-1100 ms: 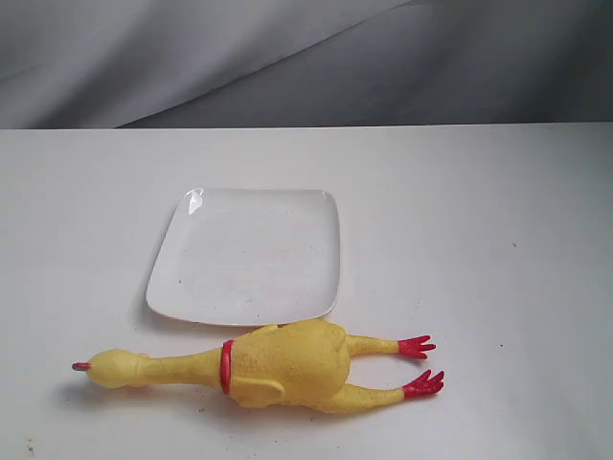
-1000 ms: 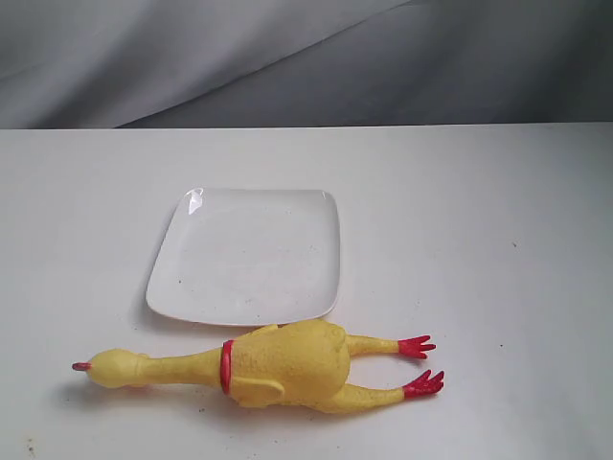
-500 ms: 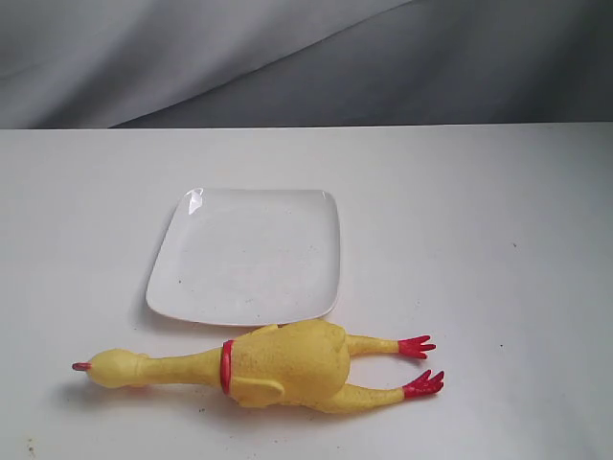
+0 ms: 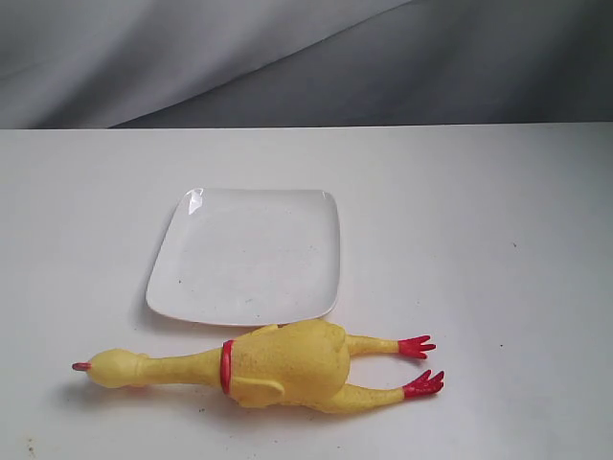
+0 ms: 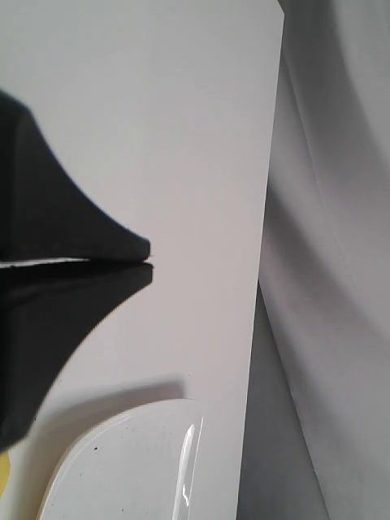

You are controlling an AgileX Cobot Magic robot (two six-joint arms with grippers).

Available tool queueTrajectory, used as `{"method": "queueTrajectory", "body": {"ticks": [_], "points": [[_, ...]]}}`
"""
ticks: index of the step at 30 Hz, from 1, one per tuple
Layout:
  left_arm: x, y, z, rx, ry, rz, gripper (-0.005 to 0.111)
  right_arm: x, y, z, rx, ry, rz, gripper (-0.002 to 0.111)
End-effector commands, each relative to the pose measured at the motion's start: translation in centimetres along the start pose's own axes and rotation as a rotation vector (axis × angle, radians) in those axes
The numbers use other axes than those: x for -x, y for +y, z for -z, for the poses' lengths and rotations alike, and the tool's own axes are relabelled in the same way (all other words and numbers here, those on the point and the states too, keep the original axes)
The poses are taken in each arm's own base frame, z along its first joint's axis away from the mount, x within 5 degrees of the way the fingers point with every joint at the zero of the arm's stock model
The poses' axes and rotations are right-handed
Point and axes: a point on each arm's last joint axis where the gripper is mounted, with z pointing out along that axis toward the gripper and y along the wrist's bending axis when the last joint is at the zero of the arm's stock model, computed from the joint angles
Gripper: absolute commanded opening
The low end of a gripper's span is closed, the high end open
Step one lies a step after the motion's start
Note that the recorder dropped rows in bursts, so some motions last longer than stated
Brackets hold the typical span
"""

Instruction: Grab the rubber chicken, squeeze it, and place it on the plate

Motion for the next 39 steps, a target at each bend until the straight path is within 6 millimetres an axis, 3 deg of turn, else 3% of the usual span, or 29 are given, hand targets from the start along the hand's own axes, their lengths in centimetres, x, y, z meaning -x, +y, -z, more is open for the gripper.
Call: {"method": "queueTrajectory", "body": {"ticks": [1,4,7,9,15,20,24,27,30,31,32,33,34,37,39], "points": [[-0.1,0.0,0.0,-0.001,-0.004,0.008,0.001,1.8,0.0,0.2,-0.001,-0.208,0.014,0.000],[-0.1,0.0,0.0,-0.001,-0.004,0.008,0.001,3.1,0.0,0.6,0.005,-0.356,-0.021,0.000],[-0.1,0.0,0.0,-0.001,-0.004,0.010,0.001,3.8,-0.4,0.9,0.041,-0.448,-0.393,0.000],[-0.1,0.0,0.0,-0.001,-0.004,0.010,0.001,3.8,-0.7,0.2,0.015,-0.339,-0.566,0.000],[-0.1,0.0,0.0,-0.001,-0.004,0.010,0.001,5.6,-0.5,-3.7,-0.037,0.148,-0.400,0.000],[-0.1,0.0,0.0,-0.001,-0.004,0.008,0.001,6.4,-0.2,-9.6,0.011,0.450,-0.201,0.000],[-0.1,0.0,0.0,-0.001,-0.004,0.008,0.001,5.5,1.1,-13.7,0.146,0.725,0.036,0.000],[-0.1,0.0,0.0,-0.001,-0.004,0.008,0.001,3.7,3.1,-15.7,0.329,0.889,0.177,0.000],[-0.1,0.0,0.0,-0.001,-0.004,0.008,0.001,0.6,6.0,-16.4,0.588,1.035,0.275,0.000],[-0.1,0.0,0.0,-0.001,-0.004,0.008,0.001,-0.4,7.0,-16.1,0.686,1.070,0.301,0.000],[-0.1,0.0,0.0,-0.001,-0.004,0.010,0.001,-3.0,9.1,-15.5,0.892,1.142,0.357,0.000],[-0.1,0.0,0.0,-0.001,-0.004,0.010,0.001,-4.0,9.9,-15.2,0.964,1.167,0.377,0.000],[-0.1,0.0,0.0,-0.001,-0.004,0.010,0.001,-6.5,11.8,-14.3,1.101,1.230,0.425,0.000],[-0.1,0.0,0.0,-0.001,-0.004,0.010,0.001,-10.2,14.5,-13.2,1.206,1.332,0.454,0.000],[-0.1,0.0,0.0,-0.001,-0.004,0.010,0.001,-12.7,16.6,-12.5,1.219,1.374,0.416,0.012]]}}
